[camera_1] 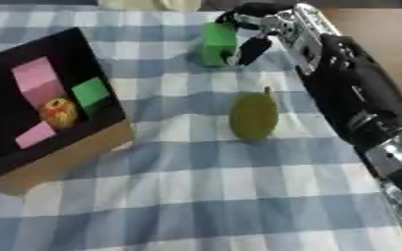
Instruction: Pick up objects on the table and place them in the box.
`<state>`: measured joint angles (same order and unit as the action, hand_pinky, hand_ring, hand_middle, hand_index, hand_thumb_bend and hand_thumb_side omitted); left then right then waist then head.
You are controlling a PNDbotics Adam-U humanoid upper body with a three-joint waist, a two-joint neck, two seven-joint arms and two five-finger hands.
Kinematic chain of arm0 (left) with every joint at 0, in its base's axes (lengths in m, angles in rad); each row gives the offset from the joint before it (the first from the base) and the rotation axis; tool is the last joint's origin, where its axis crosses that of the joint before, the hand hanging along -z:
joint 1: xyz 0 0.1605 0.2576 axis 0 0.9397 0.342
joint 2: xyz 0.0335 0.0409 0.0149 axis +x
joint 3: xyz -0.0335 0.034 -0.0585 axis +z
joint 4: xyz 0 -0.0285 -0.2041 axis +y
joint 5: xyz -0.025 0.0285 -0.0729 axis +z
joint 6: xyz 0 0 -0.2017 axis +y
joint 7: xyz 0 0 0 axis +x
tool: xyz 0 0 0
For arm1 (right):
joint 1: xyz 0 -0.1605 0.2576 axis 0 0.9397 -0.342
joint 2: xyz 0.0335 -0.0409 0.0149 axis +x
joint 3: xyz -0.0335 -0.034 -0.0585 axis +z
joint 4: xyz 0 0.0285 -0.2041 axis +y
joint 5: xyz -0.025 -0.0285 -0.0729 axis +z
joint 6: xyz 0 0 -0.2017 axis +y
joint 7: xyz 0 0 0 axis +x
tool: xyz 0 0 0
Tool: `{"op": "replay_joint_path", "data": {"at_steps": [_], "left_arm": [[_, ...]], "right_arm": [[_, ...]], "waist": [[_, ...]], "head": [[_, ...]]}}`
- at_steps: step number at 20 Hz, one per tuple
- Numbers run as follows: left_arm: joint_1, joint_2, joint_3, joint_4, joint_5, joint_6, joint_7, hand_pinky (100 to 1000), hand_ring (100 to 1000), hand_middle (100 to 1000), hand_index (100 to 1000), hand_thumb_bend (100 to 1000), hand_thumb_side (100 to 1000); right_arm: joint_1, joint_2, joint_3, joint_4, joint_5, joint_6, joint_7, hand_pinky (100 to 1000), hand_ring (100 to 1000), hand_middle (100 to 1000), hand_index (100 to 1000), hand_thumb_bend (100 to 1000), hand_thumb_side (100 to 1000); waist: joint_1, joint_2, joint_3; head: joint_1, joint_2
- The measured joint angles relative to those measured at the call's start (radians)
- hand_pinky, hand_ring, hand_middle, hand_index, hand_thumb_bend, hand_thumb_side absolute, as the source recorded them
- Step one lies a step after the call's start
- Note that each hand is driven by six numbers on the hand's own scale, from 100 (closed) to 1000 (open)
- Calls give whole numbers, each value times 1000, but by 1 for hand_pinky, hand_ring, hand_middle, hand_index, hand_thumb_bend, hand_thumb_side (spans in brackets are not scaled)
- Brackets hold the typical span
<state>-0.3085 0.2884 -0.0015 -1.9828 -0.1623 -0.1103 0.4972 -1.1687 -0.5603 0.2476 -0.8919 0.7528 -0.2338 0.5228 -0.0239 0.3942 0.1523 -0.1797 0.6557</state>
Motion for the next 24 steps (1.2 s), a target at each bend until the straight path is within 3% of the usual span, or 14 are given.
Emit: {"op": "replay_joint_path", "data": {"at_steps": [2,3,5,13,18,24], "left_arm": [[0,0,0,0,0,0,0,788,793,701,808,358,763],[1,0,0,0,0,0,0,788,793,701,808,358,763],[2,0,0,0,0,1,-1,788,793,701,808,358,762],[3,0,0,0,-1,2,-2,789,794,702,808,361,757],[2,0,0,0,-1,-1,-4,790,793,702,808,368,748],[-17,0,-2,0,-1,-22,-11,790,789,700,807,384,728]], "right_arm": [[-11,-5,1,-30,-6,6,5,887,831,547,767,100,233],[-15,-9,1,-49,-13,9,7,886,829,547,767,100,268],[-21,-18,6,-91,-35,17,15,885,826,547,767,100,209],[-51,-18,55,-253,-139,42,84,874,811,548,765,100,204],[-62,42,101,-310,-184,40,135,867,800,545,761,100,194],[-74,169,130,-348,-201,52,162,862,789,537,755,100,189]], "waist": [[0,0,-3],[0,-1,-4],[0,-1,-6],[0,-16,-2],[0,-22,14],[0,-29,47]], "head": [[2,3],[2,3],[3,4],[-4,13],[-18,21],[-52,21]]}}
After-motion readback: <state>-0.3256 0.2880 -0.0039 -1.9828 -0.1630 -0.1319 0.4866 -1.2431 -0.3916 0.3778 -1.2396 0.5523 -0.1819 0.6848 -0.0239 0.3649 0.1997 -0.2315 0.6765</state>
